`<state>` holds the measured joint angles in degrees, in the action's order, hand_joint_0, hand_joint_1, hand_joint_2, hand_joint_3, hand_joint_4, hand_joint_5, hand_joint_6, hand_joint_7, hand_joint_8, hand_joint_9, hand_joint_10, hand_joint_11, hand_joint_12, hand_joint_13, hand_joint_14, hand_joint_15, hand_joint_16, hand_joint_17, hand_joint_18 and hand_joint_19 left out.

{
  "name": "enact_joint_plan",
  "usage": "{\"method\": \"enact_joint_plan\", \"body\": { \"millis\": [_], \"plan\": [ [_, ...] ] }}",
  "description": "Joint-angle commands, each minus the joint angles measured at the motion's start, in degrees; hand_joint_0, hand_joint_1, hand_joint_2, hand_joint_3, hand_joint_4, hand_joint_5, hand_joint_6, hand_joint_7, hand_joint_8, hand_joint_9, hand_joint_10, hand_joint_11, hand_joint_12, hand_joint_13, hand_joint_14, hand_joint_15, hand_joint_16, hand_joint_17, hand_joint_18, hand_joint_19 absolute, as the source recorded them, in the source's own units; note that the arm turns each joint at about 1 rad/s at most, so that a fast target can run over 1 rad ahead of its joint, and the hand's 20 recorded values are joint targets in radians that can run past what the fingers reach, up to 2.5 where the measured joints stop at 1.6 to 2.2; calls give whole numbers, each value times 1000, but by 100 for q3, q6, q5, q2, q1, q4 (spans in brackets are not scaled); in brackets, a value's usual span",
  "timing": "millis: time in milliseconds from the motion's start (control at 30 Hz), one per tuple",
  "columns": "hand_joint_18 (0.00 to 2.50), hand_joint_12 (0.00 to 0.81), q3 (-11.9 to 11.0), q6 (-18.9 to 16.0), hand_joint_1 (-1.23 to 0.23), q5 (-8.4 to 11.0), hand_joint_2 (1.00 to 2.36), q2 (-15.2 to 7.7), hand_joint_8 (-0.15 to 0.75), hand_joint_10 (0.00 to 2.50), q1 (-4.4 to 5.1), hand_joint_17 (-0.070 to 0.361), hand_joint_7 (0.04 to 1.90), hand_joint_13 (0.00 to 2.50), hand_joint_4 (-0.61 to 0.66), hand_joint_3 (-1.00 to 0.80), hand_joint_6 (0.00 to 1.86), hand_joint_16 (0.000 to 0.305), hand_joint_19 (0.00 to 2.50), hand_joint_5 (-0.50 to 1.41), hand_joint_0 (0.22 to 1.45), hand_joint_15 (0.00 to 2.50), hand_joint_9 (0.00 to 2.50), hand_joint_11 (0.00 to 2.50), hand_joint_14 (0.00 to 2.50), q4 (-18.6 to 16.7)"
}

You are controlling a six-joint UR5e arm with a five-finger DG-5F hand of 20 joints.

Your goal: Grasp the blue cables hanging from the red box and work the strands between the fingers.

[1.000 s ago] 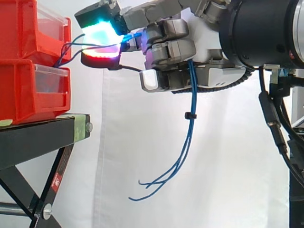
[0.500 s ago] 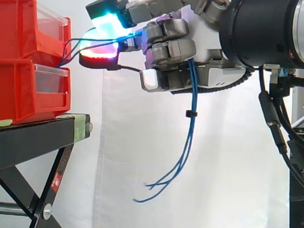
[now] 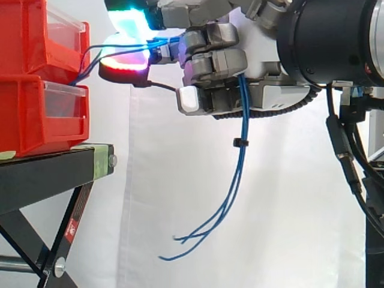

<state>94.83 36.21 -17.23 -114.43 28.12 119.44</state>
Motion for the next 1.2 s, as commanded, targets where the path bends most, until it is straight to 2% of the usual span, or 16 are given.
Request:
{"method": "enact_joint_plan", "body": {
  "millis": [0, 133, 333, 433, 533, 1033, 1167],
  "plan": [
    [2045, 537, 0, 0, -678, 0, 1009, 0, 369, 2500, 0, 149, 1448, 1757, 239, -686, 1, 198, 795, 385, 728, 1566, 1558, 2500, 2500, 9],
    [2045, 537, 0, 0, -669, 0, 1006, 0, 369, 2500, 0, 149, 1443, 1757, 242, -822, 12, 198, 795, 379, 709, 1566, 1558, 2500, 2500, 26],
    [2045, 537, 0, 17, -647, 0, 1005, 0, 369, 2500, 0, 149, 1389, 1757, 257, -852, 157, 198, 795, 374, 717, 1566, 1558, 2500, 2500, 35],
    [2045, 537, 0, 61, -634, 0, 1006, 0, 369, 2500, 0, 149, 1350, 1757, 243, -836, 271, 198, 795, 382, 767, 1566, 1558, 2500, 2500, 44],
    [2045, 537, 0, 140, -623, 0, 1010, 0, 369, 2500, 0, 149, 1343, 1757, 225, -747, 286, 198, 795, 416, 856, 1566, 1558, 2500, 2500, 70],
    [2045, 537, 0, 263, -617, 0, 1013, 0, 369, 2500, 9, 149, 1400, 1757, 211, -671, 153, 198, 795, 494, 892, 1566, 1558, 2500, 2500, 79],
    [2045, 537, 0, 281, -615, 0, 1016, 0, 369, 2500, 9, 149, 1404, 1757, 209, -566, 143, 198, 795, 501, 894, 1566, 1558, 2500, 2500, 79]
  ]
}}
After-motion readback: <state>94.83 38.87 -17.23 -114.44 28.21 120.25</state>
